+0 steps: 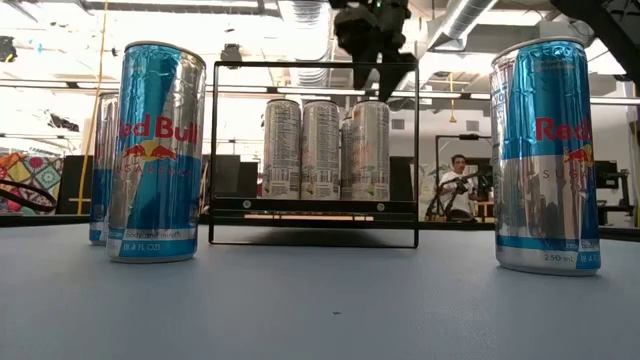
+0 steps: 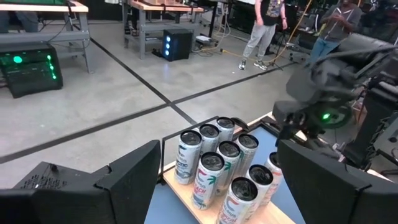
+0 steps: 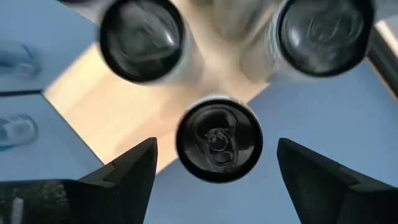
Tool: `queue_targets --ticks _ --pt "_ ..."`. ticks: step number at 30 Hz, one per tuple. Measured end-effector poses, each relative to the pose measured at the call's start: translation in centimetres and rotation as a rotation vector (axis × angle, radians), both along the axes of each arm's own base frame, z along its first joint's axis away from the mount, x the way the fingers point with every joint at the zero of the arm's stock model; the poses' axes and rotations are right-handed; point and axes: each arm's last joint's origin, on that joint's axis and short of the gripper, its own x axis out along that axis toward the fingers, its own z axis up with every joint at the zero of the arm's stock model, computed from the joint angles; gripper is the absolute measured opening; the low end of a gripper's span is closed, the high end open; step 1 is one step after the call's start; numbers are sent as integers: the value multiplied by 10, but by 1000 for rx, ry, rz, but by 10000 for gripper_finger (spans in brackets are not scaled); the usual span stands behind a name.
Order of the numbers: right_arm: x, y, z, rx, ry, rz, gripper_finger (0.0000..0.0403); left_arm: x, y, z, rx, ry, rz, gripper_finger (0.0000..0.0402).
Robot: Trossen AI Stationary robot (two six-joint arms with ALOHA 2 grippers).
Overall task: Place canned beverage on shelf
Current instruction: Put the white-yellow soda can on the shelf
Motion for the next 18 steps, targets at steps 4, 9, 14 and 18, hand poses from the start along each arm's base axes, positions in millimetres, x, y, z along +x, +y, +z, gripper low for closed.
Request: queue_targets --ticks 4,9,14,18 --pt "-4 0 19 -30 -54 -10 315 0 0 0 2 -1 5 309" --pt "-20 11 41 -150 -47 260 315 0 0 0 1 -1 5 309" --pt "-22 35 48 -248 -25 622 315 0 0 0 -1 -4 5 309" --pt "-19 43 47 -311 15 684 309 2 -1 0 0 1 6 309"
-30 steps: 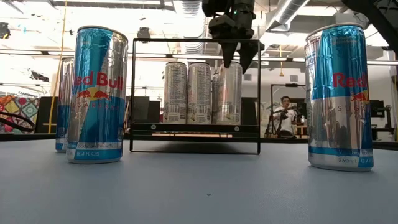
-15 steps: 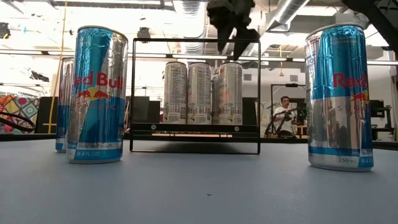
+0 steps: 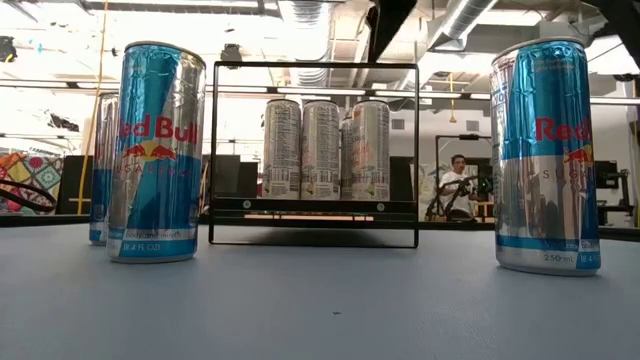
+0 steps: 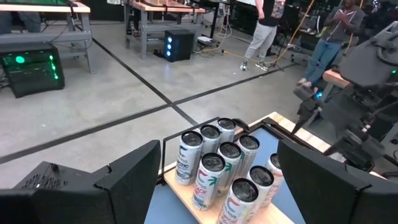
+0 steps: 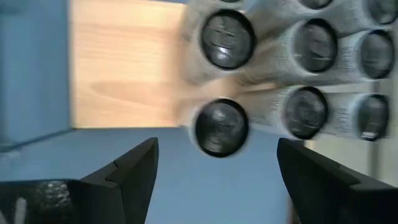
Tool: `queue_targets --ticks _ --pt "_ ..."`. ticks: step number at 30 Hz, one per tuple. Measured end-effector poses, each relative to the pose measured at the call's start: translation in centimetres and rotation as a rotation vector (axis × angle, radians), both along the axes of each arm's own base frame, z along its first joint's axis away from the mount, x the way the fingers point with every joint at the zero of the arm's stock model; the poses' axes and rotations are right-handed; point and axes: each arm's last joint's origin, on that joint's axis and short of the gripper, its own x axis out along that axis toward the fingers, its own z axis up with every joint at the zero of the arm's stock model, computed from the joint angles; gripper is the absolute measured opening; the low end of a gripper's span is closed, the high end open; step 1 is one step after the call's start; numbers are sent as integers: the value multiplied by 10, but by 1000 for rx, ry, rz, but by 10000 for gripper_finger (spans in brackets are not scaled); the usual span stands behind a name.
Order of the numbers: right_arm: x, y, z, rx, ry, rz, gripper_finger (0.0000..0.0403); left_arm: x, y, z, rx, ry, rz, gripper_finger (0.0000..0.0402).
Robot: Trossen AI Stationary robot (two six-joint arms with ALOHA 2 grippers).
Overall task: Place canned beverage on shelf
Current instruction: Put the white-yellow soda can on the shelf
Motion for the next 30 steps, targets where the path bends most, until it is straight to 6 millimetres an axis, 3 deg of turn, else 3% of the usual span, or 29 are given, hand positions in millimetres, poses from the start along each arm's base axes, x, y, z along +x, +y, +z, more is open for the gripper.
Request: queue_targets --ticks 5,10,25,30 --pt "5 7 -17 -146 136 149 298 3 -1 -1 4 9 -1 309" --pt "8 8 -28 -118 182 324 297 5 -2 -1 6 13 -1 309" --pt "14 -11 -33 -106 119 507 296 5 -2 -1 0 8 -1 309" --pt "15 -17 -45 -107 163 559 296 5 -2 -1 1 9 -1 309"
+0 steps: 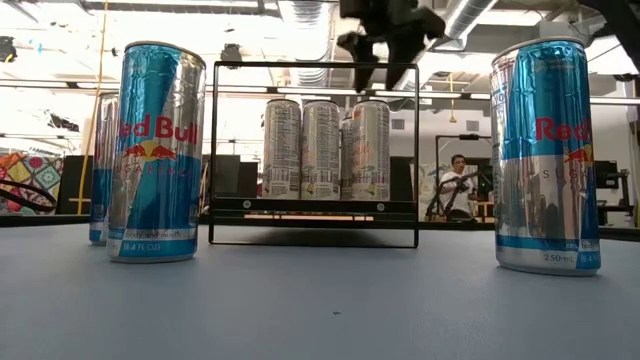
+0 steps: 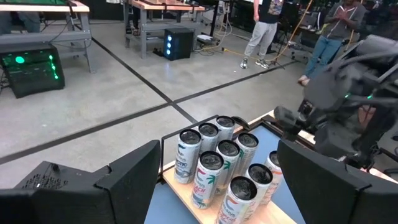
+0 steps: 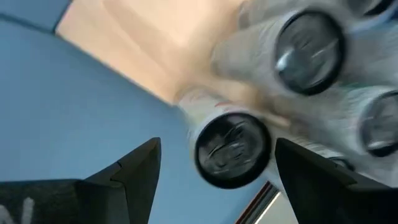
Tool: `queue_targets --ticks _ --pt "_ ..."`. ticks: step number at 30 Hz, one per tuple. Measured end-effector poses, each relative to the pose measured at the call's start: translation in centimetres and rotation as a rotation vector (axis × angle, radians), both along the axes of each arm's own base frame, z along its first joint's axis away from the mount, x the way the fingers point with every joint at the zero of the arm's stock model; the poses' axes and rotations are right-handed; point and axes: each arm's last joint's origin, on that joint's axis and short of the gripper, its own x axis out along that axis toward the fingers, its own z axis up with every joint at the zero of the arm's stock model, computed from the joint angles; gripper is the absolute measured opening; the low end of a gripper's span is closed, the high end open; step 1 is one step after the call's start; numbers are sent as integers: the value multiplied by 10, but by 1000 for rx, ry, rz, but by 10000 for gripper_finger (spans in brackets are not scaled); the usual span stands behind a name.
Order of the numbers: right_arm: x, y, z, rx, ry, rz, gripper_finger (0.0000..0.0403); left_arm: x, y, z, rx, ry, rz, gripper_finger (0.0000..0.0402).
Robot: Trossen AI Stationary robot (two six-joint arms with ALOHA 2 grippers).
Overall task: Place canned beverage on shelf
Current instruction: Put the white-yellow soda can on the shelf
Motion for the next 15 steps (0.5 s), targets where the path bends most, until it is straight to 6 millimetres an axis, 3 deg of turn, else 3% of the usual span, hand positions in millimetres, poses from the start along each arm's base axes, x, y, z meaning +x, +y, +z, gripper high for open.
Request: queue_targets --ticks 7,15 --pt "3 -6 -20 -49 50 -6 296 0 0 0 -6 -7 2 309" --pt "5 -8 -19 -91 33 -28 296 1 -1 0 -10 -9 4 309"
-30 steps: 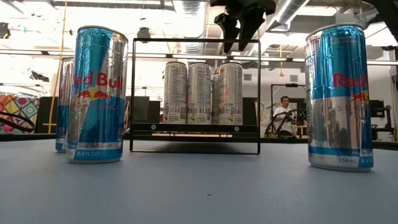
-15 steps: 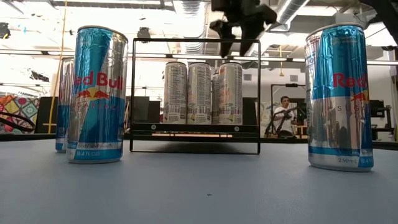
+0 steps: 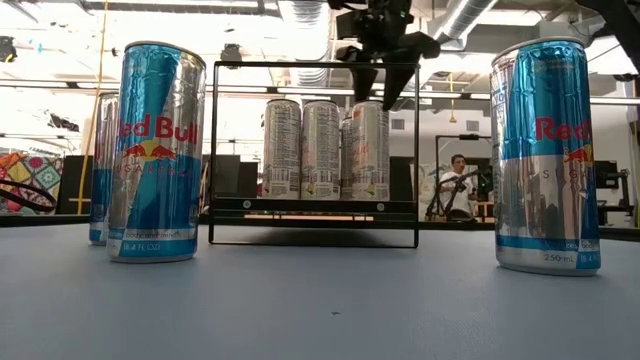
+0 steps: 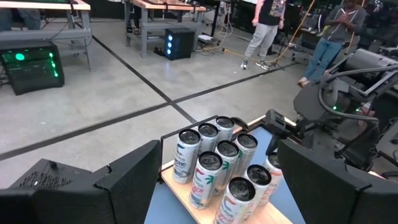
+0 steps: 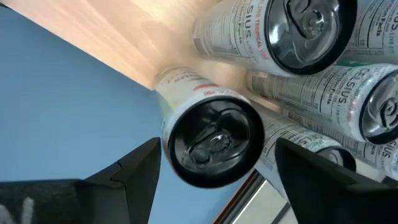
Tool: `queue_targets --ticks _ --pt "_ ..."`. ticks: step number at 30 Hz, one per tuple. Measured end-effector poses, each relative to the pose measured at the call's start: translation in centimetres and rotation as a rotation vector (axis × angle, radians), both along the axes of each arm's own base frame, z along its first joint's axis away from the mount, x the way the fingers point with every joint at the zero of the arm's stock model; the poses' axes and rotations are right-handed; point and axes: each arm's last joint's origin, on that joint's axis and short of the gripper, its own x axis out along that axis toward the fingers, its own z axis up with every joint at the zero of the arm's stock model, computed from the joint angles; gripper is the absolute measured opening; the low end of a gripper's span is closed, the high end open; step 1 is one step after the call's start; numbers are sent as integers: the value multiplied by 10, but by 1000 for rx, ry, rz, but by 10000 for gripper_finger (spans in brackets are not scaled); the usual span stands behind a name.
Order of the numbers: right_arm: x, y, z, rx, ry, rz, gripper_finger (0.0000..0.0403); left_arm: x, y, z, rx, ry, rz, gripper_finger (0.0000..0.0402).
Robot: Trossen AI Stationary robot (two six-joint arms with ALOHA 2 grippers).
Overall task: Place canned beverage on shelf
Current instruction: Put the white-yellow soda can on the shelf
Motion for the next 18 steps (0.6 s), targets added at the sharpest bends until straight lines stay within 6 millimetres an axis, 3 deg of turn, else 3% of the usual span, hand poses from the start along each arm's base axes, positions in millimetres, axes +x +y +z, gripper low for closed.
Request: queue_targets --ticks 18 --pt "0 -1 0 70 -22 14 289 10 -5 -2 11 25 -2 309"
